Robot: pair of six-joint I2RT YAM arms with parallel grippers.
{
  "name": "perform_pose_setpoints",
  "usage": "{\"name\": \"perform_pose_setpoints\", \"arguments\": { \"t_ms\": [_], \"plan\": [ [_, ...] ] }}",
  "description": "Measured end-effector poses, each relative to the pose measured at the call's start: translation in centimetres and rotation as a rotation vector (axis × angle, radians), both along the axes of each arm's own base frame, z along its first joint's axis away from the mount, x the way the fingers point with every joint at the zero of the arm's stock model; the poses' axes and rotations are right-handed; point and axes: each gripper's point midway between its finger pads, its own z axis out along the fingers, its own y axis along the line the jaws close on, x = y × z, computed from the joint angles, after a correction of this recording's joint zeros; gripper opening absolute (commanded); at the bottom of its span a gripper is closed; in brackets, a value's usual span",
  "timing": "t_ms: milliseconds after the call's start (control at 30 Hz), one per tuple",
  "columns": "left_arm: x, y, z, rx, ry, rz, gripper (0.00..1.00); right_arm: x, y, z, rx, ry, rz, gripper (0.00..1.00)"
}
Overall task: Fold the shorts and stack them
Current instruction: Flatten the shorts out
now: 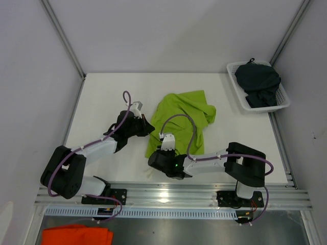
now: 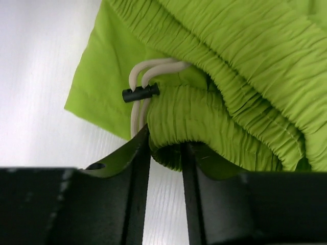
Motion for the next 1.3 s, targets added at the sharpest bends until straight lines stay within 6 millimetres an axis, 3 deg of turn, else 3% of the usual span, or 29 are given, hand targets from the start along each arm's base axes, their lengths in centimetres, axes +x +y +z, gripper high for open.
{"name": "perform_pose_setpoints", "arguments": {
  "t_ms": [100,133,333,433,533,600,700,867,900,1000,1133,1300],
  "plan": [
    [0.0,0.0,0.1,-0.006,-0.003,0.001,0.0,0.9,0.0,0.1,0.011,-0.011,-0.018,0.04],
    [0.0,-0.1,0.2,-0.009,-0.005,0.002,0.0,1.2,-0.1,0.0,0.011,-0.013,-0.023,0.0],
    [0.0,0.1,0.4,-0.005,-0.007,0.011,0.0,1.2,-1.2,-0.3,-0.074,-0.023,0.006,0.0],
    [0.0,0.5,0.6,0.009,0.033,0.032,0.0,-0.5,-2.1,0.2,-0.143,-0.032,0.08,0.0],
    [0.6,0.4,2.5,0.016,0.082,0.06,0.0,-3.7,-3.4,2.0,-0.191,-0.053,0.205,0.0],
    [1.5,0.2,5.3,0.012,0.082,0.084,0.0,-5.9,-4.0,3.9,-0.202,-0.073,0.287,0.0],
    [3.5,0.1,12.4,-0.035,0.013,0.123,0.0,-8.4,-4.7,6.8,-0.199,-0.112,0.385,0.0],
    [4.3,2.5,24.4,-0.101,-0.093,0.182,0.0,-9.3,-5.6,12.2,-0.174,-0.19,0.477,0.0],
    [3.6,3.4,26.8,-0.112,-0.111,0.194,0.0,-9.4,-5.6,13.7,-0.151,-0.214,0.491,0.0],
    [0.9,5.9,31.0,-0.125,-0.143,0.231,0.0,-10.6,-5.4,18.3,-0.066,-0.293,0.574,0.0],
    [-4.1,9.4,37.1,-0.136,-0.214,0.301,0.0,-13.2,-4.0,23.6,0.011,-0.352,0.733,0.0],
    [-10.7,13.3,47.3,-0.207,-0.469,0.406,0.0,-17.4,2.5,30.5,0.056,-0.396,0.936,0.0]
  ]
}}
